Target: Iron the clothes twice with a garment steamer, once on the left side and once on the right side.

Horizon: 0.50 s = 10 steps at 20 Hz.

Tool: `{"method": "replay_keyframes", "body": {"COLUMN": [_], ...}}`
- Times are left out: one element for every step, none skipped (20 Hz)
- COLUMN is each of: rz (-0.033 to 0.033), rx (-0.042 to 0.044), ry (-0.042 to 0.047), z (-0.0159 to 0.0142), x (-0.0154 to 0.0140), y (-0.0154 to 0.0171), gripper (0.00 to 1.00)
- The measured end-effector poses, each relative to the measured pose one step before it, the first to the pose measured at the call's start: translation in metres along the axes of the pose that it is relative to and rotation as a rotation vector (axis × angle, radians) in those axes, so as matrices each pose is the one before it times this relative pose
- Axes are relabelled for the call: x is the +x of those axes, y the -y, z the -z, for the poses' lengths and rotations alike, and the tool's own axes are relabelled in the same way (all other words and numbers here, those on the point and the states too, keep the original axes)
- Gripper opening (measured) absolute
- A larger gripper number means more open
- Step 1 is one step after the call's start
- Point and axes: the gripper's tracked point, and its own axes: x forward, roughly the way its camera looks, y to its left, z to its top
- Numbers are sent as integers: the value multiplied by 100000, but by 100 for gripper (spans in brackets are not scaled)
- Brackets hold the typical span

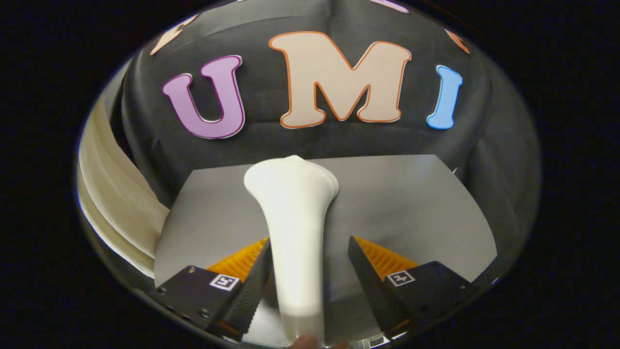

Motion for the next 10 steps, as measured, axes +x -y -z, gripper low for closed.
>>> {"method": "replay_keyframes", "body": {"rz": [-1786, 299, 848, -369, 1098, 1140, -36, 637, -509, 821], "rx": [-107, -510, -1250, 699, 1525, 1221, -191, 675, 1055, -772], "ry": [-328, -2562, -1532, 363, -2954, -465, -1518, -2149, 733, -896], "z": [-73, 346, 159, -595, 185, -328, -383, -217, -671, 129], "x": [-40, 126, -35, 229, 75, -170, 438, -239, 432, 344], "y": [-301, -66, -34, -239, -132, 79, -30, -35, -203, 125], "gripper": [94, 93, 93, 93, 92, 87, 82, 77, 73, 70]}}
